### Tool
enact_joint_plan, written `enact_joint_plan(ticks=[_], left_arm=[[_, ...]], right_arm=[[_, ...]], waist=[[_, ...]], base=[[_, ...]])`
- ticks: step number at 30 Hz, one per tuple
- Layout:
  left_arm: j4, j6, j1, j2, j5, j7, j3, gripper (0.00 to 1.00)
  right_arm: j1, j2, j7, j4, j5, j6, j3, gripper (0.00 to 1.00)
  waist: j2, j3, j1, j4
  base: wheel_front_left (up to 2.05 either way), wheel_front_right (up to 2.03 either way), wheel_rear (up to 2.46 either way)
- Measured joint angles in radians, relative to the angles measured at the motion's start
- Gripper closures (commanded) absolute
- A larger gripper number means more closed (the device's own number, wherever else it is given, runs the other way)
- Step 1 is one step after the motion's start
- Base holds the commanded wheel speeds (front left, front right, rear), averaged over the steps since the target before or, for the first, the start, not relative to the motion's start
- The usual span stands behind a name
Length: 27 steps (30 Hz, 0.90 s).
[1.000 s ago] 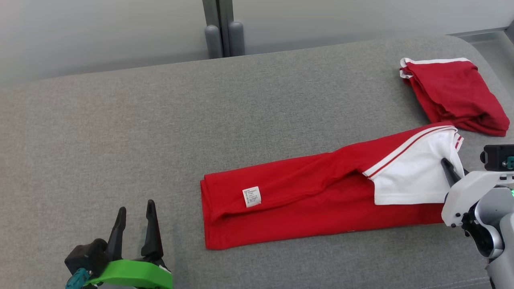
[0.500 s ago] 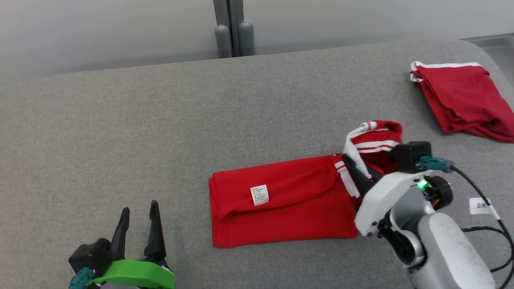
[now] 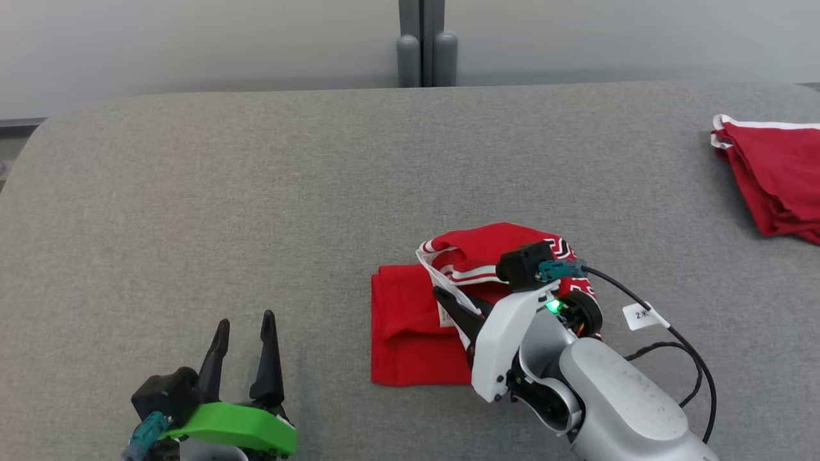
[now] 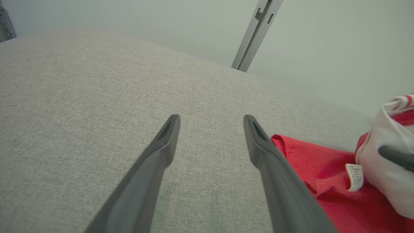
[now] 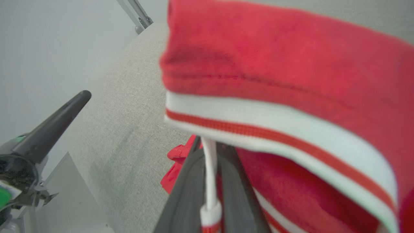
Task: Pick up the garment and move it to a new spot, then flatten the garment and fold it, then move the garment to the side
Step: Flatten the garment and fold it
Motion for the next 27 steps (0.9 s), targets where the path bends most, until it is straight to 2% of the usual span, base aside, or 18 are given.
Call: enact_joint_plan(ticks=[9, 10, 12, 13, 21, 27], left_arm=[[0.012, 0.003, -0.006, 0.0, -0.03, 0.0, -0.04, 0.0], [0.013, 0.003, -0.006, 0.0, -0.032, 0.0, -0.043, 0.0], [0.015, 0.006, -0.006, 0.0, -0.035, 0.0, -0.047, 0.0], [0.016, 0.006, -0.006, 0.0, -0.035, 0.0, -0.049, 0.0], [0.021, 0.012, -0.006, 0.0, -0.036, 0.0, -0.052, 0.0], [0.017, 0.012, -0.006, -0.001, -0.023, 0.0, -0.055, 0.0]], right_arm=[[-0.101, 0.0, -0.064, 0.195, 0.114, 0.0, 0.111, 1.0], [-0.108, 0.0, -0.068, 0.209, 0.122, 0.0, 0.123, 0.97], [-0.126, 0.0, -0.079, 0.24, 0.145, 0.0, 0.155, 0.56], [-0.132, 0.0, -0.087, 0.246, 0.156, 0.0, 0.168, 0.0], [-0.204, 0.001, -0.171, 0.271, 0.229, 0.0, 0.256, 0.0], [-0.263, 0.001, -0.246, 0.289, 0.2, 0.0, 0.263, 0.0]], waist=[[0.0, 0.002, 0.0, 0.08], [0.0, 0.002, 0.0, 0.085], [0.0, 0.002, 0.0, 0.096], [0.0, 0.002, 0.0, 0.1], [0.0, -0.012, 0.0, 0.084], [0.0, -0.022, 0.0, 0.049]], base=[[0.0, 0.0, 0.0], [0.0, 0.0, 0.0], [0.0, 0.0, 0.0], [0.0, 0.0, 0.0], [0.0, 0.0, 0.0], [0.0, 0.0, 0.0]])
